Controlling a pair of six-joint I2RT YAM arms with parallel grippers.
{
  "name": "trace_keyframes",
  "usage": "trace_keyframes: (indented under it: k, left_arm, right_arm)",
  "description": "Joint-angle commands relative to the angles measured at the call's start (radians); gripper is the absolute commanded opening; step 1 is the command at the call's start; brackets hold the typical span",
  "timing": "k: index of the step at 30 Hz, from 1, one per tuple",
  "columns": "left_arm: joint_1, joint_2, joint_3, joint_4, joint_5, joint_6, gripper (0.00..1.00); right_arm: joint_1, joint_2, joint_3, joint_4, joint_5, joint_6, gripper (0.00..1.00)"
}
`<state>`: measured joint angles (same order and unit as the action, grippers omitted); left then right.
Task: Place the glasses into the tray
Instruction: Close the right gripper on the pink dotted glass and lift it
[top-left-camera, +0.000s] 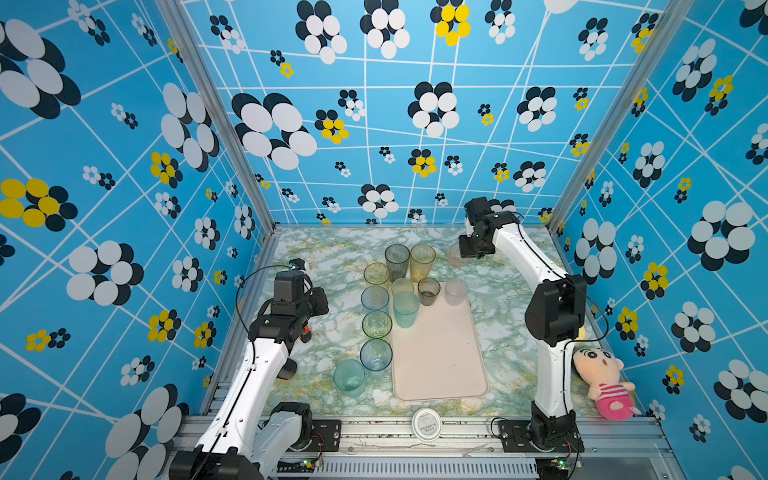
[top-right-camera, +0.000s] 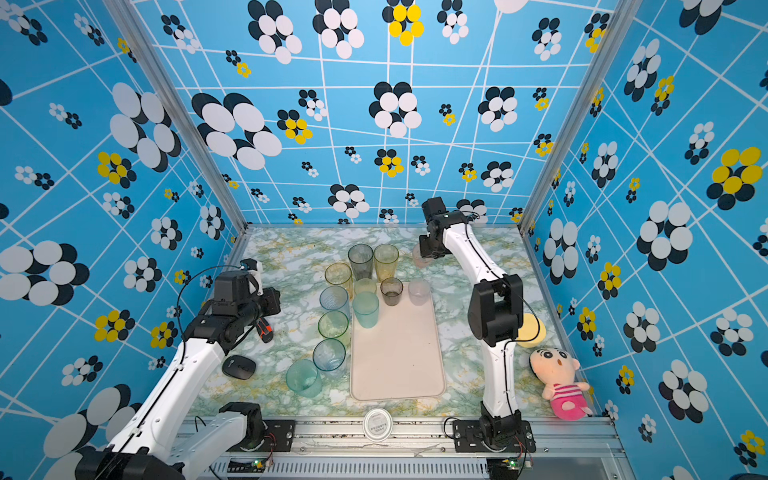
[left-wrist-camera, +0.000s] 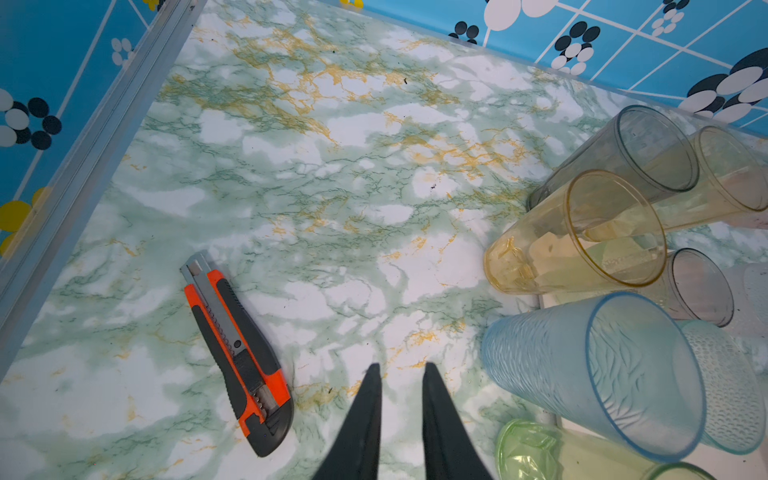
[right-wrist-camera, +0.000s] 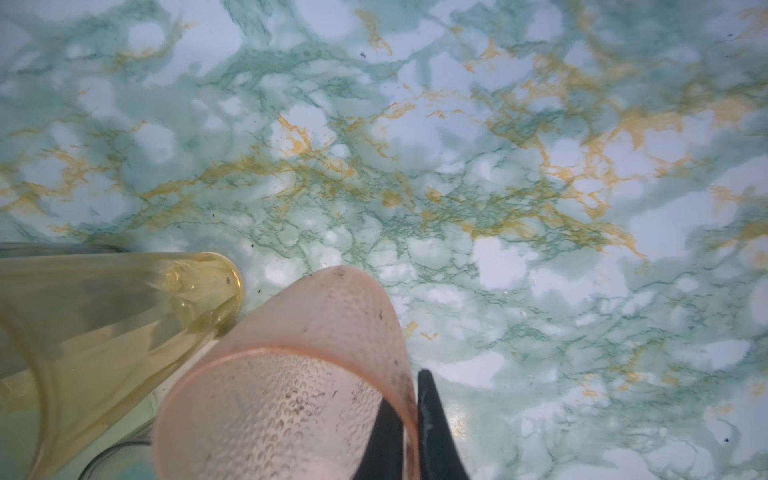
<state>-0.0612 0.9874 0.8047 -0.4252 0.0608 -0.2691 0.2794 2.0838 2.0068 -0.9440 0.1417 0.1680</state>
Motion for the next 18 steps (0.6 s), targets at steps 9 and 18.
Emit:
trace_keyframes:
  k: [9,18]
  left_arm:
    - [-0.109,0.047,0.032,0.006,-0.013,0.003,0.20]
    - [-0.242,0.122,0.111,-0.009,-0.108,0.018,0.20]
  right_arm:
    - [-0.014,-0.492,-0.372,0.041,0.085,-0.027,0.02]
    - [0.079,-0.748,-0.599,-0.069,0.133,0.002,0.02]
